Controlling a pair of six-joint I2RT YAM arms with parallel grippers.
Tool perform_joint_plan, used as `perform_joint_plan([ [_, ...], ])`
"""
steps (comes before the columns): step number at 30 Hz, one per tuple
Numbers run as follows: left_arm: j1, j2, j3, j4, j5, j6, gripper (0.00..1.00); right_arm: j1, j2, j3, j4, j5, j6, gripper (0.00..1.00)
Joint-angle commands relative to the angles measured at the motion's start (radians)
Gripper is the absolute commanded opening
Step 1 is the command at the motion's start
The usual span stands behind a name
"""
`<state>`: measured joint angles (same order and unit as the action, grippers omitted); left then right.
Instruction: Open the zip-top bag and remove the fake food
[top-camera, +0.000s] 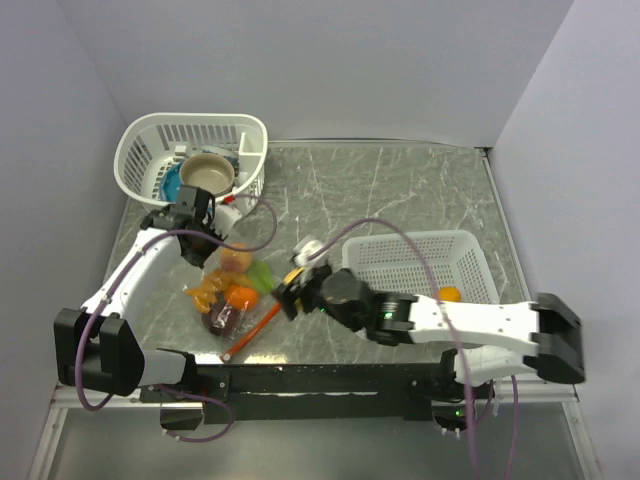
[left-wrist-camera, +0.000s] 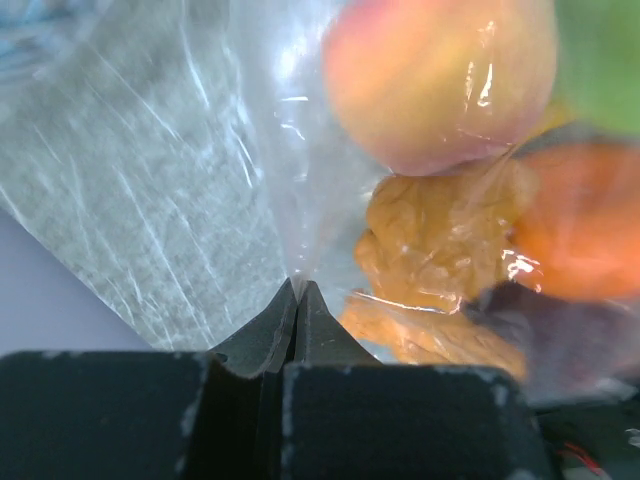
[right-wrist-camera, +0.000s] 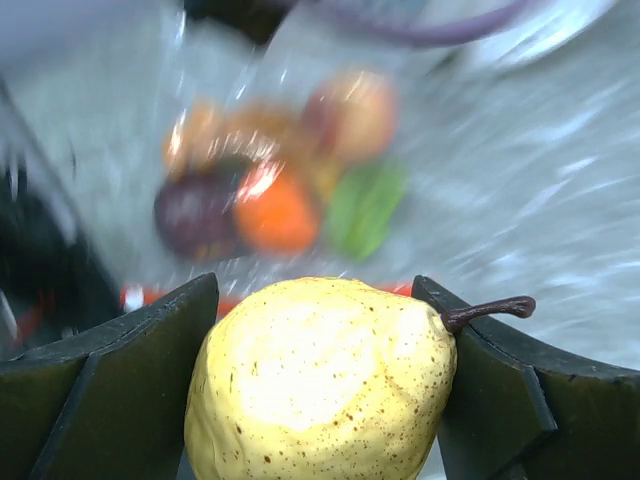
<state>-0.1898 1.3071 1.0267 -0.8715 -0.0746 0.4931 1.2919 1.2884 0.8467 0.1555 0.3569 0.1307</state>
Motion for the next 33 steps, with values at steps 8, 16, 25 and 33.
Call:
perform_joint_plan([
  [8, -0.177, -0.025, 0.311, -0.242, 0.214, -0.142, 0.01, -0.400, -0.143, -0.077, -0.421, 0.476, 0.344, 0.00],
  [16, -0.178, -0.028, 0.107, -0.141, 0.078, -0.117, 0.01, -0.410, 0.011, -0.009, -0.550, 0.432, 0.423, 1.00],
  [25, -0.175, -0.011, -0.124, 0.066, -0.178, -0.027, 0.01, -0.337, -0.083, 0.115, -0.610, 0.456, 0.334, 1.00],
  [33, -0.088, 0.108, -0.278, 0.232, -0.258, 0.041, 0.01, -0.017, -0.127, -0.030, -0.211, 0.096, 0.116, 0.72],
])
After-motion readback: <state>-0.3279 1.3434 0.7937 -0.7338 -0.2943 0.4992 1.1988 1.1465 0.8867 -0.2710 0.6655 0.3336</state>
